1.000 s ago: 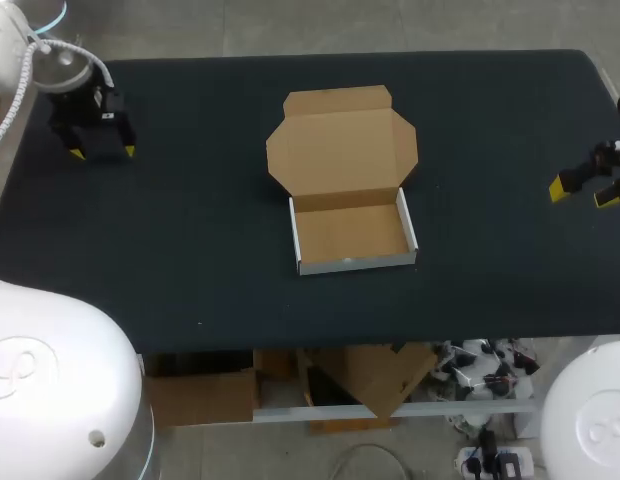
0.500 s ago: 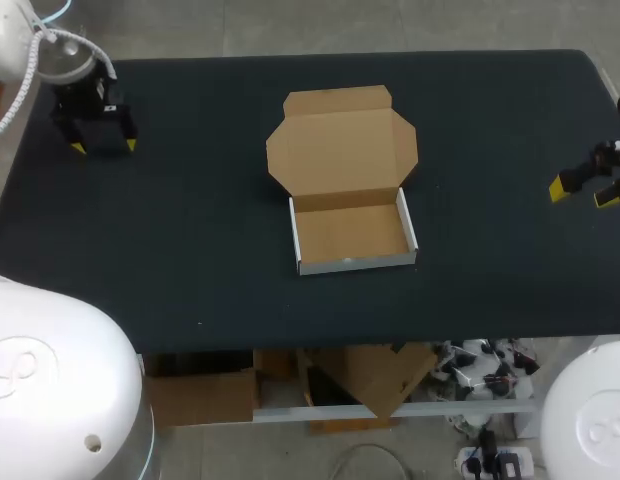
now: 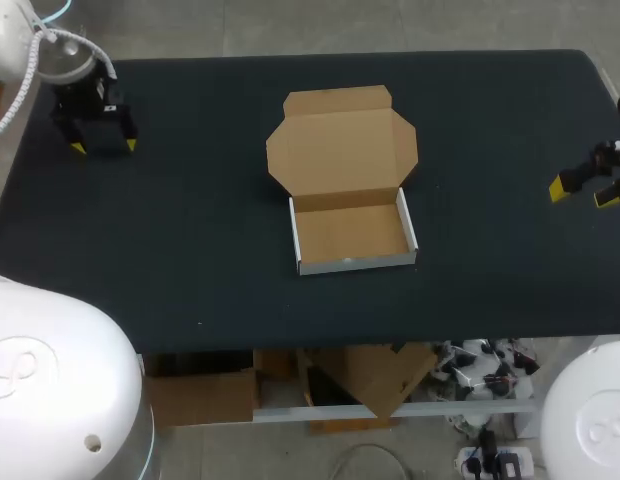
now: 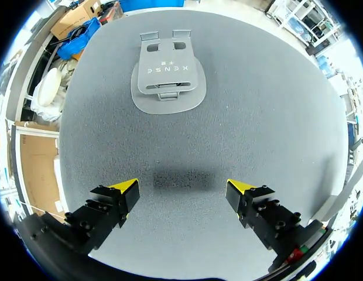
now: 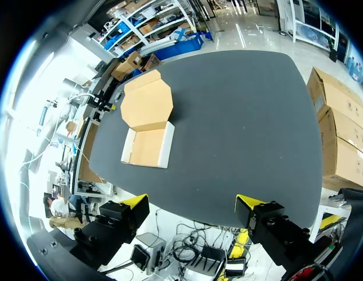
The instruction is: Assemble the packaging by folding the flat box into shape, placing the metal phone stand inside, and closing the box properly
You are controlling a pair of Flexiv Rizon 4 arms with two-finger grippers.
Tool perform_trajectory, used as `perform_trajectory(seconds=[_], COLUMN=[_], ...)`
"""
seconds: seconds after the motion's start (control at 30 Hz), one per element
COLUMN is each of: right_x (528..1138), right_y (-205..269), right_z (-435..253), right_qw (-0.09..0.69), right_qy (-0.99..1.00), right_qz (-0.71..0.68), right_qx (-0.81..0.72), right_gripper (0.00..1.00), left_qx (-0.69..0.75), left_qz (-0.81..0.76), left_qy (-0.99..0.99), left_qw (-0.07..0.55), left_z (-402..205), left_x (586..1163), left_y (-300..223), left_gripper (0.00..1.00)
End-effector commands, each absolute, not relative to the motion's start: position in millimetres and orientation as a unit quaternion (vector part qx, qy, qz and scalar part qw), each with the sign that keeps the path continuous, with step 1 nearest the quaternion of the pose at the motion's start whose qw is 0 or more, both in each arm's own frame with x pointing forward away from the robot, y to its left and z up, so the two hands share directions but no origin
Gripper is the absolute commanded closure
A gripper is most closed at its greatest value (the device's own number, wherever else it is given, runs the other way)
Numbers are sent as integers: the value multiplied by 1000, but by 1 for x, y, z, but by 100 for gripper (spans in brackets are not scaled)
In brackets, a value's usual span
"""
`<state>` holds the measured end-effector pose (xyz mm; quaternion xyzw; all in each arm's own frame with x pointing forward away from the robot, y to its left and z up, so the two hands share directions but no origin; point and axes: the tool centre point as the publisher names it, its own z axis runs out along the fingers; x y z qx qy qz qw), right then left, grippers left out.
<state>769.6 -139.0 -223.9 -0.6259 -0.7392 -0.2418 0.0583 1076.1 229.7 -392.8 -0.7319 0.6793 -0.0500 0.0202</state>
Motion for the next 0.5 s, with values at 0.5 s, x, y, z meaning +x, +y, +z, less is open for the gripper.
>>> perform_trajectory(seconds=[0.5], right_x=[769], right_y=[-139], right_z=[-222], right_qw=[59], right_qy=[-739], right_qz=[-241], right_qx=[-626], right_gripper=[0], left_qx=[-727], left_qz=[-47], left_qy=[685], left_qw=[33], left_z=[-398], left_x=[1093], left_y=[230], left_gripper=[0])
